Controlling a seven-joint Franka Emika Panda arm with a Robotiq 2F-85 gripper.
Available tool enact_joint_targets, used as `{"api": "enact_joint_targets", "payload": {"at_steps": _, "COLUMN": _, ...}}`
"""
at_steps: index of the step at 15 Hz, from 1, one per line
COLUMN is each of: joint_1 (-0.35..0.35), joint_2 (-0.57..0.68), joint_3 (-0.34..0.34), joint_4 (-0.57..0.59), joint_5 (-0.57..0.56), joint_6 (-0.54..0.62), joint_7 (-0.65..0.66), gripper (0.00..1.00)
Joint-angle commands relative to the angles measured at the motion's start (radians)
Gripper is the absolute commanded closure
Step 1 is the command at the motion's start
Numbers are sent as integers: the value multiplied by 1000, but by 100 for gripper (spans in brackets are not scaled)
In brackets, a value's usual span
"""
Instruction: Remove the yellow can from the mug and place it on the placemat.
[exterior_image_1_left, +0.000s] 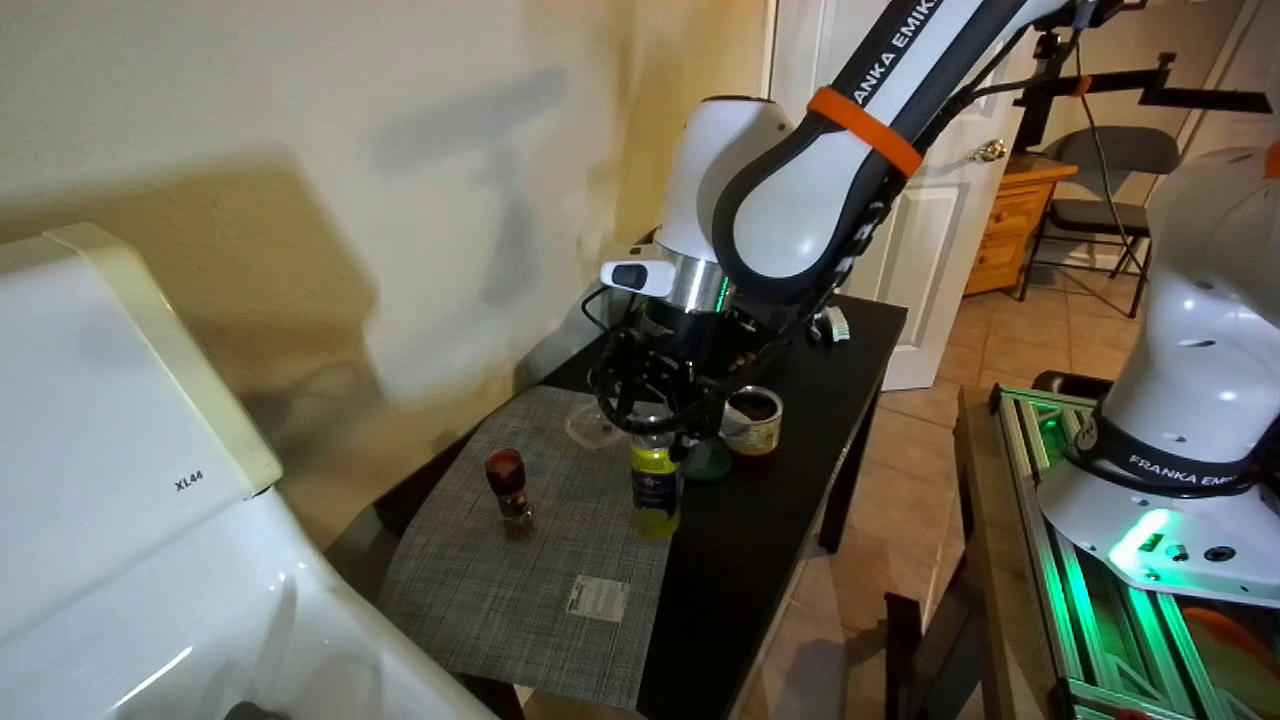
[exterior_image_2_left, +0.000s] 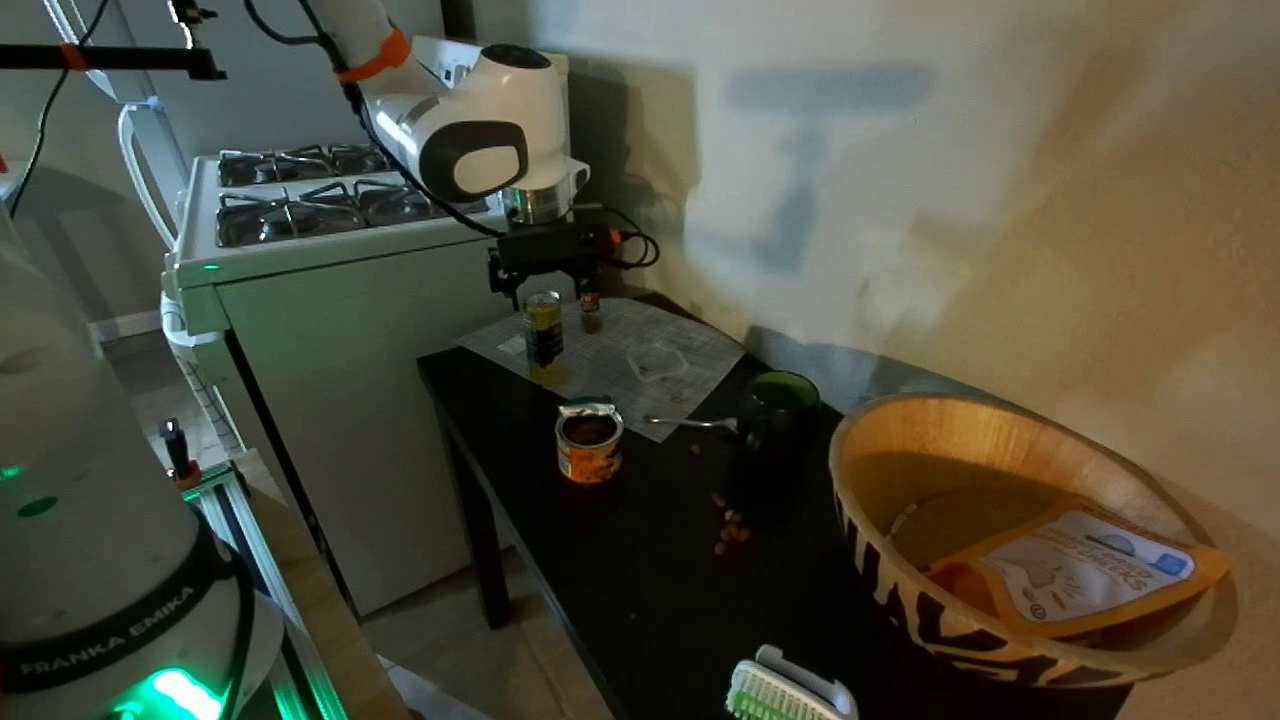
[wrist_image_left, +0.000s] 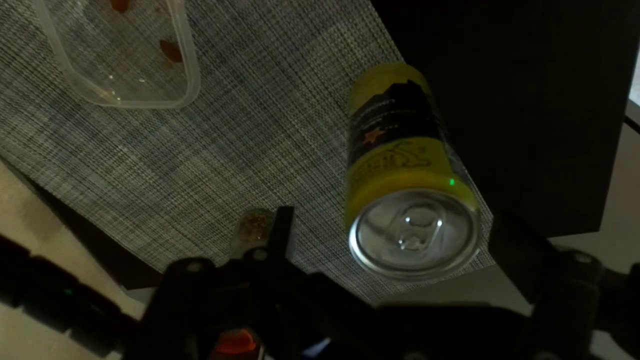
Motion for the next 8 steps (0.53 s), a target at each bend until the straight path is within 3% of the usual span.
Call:
{"api": "enact_joint_targets", "payload": {"at_steps": 1, "joint_1": -40, "joint_2": -130, "joint_3": -6, "joint_4": -1, "joint_5": -83, "joint_6": -156, "joint_7": 113, "gripper": 0}}
{"api": "enact_joint_targets", "payload": {"at_steps": 2, "joint_1": -47, "joint_2": -173, "joint_3": -16, "joint_4": 7, "joint_5": -78, "joint_6": -224, "joint_7": 126, "gripper": 0}}
{"api": "enact_joint_targets", "payload": {"at_steps": 4, "joint_1": -49, "joint_2": -239, "joint_3": -55, "joint_4": 28, "joint_5": 43, "joint_6": -388, "joint_7": 33, "gripper": 0}}
{"api": "enact_joint_targets", "payload": {"at_steps": 7, "joint_1": -90, "joint_2": -320, "joint_3": -168, "joint_4": 118, "joint_5": 181, "joint_6": -632, "joint_7": -47, "gripper": 0}}
{"api": "enact_joint_targets", "payload": {"at_steps": 8, "joint_1": -44, "joint_2": -268, "joint_3": -131, "joint_4": 87, "joint_5": 113, "joint_6": -517, "joint_7": 9, "gripper": 0}}
